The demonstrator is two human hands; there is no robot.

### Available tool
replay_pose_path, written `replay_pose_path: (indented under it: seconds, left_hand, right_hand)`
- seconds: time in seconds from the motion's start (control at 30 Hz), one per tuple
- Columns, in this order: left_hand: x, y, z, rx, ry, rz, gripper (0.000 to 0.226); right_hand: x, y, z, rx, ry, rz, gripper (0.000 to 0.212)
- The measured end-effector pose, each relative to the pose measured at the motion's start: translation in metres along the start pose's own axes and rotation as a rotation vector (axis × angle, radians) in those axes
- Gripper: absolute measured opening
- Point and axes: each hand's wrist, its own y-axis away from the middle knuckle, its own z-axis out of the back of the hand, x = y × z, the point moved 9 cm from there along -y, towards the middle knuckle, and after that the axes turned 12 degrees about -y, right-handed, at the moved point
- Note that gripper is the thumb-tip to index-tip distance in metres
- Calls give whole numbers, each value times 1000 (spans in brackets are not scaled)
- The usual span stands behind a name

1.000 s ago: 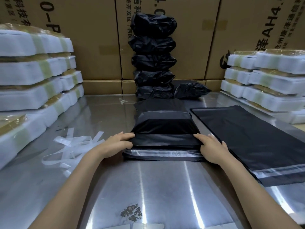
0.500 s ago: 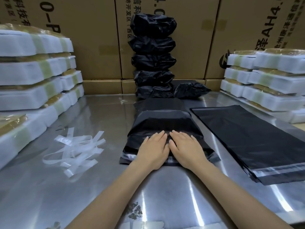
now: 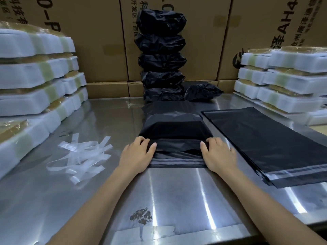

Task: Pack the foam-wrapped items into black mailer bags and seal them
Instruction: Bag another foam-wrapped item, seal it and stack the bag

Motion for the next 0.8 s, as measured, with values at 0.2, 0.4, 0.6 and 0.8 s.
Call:
replay_pose_path:
  seconds: [0.2, 0.4, 0.6, 0.8]
  left_hand:
    - [11, 4, 12, -114, -108, 121, 55]
    - [26, 8, 21, -138, 235, 185, 53]
    - [52, 29, 39, -183, 375, 213, 37]
    - [58, 41, 21, 124, 409, 187, 31]
  right_hand:
    - [-3, 2, 3, -41, 104, -41, 53]
    - [-4, 6, 4, -33, 97, -66, 57]
    - [35, 30, 39, -372, -21, 287, 27]
    - [94, 60, 33, -301, -153, 599, 10]
